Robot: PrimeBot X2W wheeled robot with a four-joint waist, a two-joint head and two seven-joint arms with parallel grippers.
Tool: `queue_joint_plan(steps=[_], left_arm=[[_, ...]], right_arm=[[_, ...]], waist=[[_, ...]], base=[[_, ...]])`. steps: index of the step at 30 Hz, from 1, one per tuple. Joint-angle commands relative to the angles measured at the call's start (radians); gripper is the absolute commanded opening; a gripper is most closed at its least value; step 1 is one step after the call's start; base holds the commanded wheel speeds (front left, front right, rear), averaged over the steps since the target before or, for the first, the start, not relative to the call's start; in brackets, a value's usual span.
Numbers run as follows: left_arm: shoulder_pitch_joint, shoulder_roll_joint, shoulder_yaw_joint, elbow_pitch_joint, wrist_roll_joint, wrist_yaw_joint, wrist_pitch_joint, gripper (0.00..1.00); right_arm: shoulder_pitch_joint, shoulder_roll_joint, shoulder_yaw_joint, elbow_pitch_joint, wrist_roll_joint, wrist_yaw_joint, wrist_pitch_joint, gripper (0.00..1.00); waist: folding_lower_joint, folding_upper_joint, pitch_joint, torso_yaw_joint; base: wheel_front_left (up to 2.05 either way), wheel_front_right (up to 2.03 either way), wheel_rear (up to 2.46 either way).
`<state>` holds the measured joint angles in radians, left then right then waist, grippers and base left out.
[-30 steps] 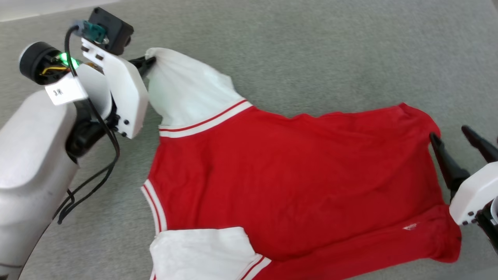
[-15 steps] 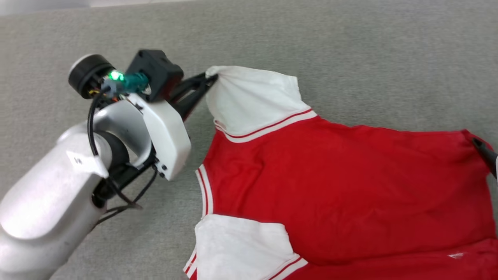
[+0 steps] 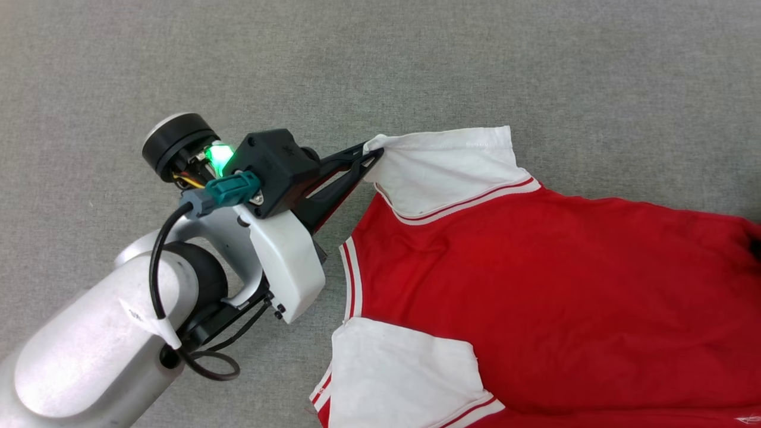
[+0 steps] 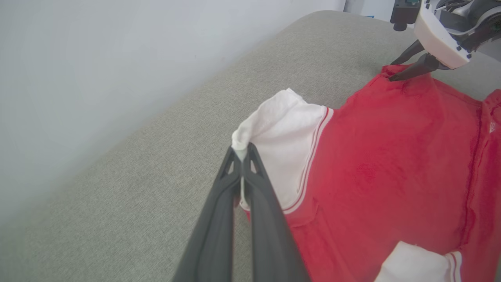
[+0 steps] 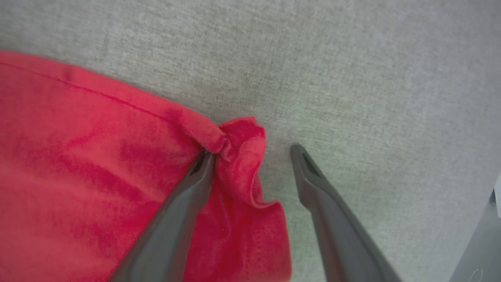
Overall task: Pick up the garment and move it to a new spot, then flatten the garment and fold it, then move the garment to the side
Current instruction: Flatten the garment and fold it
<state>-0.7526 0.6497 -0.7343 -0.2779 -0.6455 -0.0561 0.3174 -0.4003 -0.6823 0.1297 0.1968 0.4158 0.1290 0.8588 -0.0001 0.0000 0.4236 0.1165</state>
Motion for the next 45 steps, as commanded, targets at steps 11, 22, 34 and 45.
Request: queue_joint_plan(steps=[11,22,34,45], left_arm=[[0.055,-0.008,0.017,0.090,-0.036,0.017,-0.054,0.00],[0.152,0.021,0.049,0.137,-0.071,0.053,-0.126,0.00],[0.423,0.099,0.037,0.009,-0.103,0.168,-0.166,0.00],[0.651,0.163,-0.049,-0.033,-0.119,0.217,-0.144,0.00]], right_arm=[[0.010,0.050,0.092,0.073,0.039,0.003,-0.101,0.00],[0.001,0.074,-0.018,0.059,0.062,0.001,-0.272,0.00],[0.246,0.130,-0.178,-0.114,0.082,0.001,-0.320,0.00],[0.532,0.094,-0.139,-0.239,0.138,0.001,-0.300,0.00]], waist=[[0.0001,0.0000,-0.007,-0.007],[0.0001,0.0000,-0.150,-0.044],[0.0001,0.0000,-0.264,-0.068],[0.0001,0.0000,-0.280,-0.072]], base=[[0.00,0.00,0.00],[0.00,0.00,0.00],[0.00,0.00,0.00],[0.00,0.00,0.00]])
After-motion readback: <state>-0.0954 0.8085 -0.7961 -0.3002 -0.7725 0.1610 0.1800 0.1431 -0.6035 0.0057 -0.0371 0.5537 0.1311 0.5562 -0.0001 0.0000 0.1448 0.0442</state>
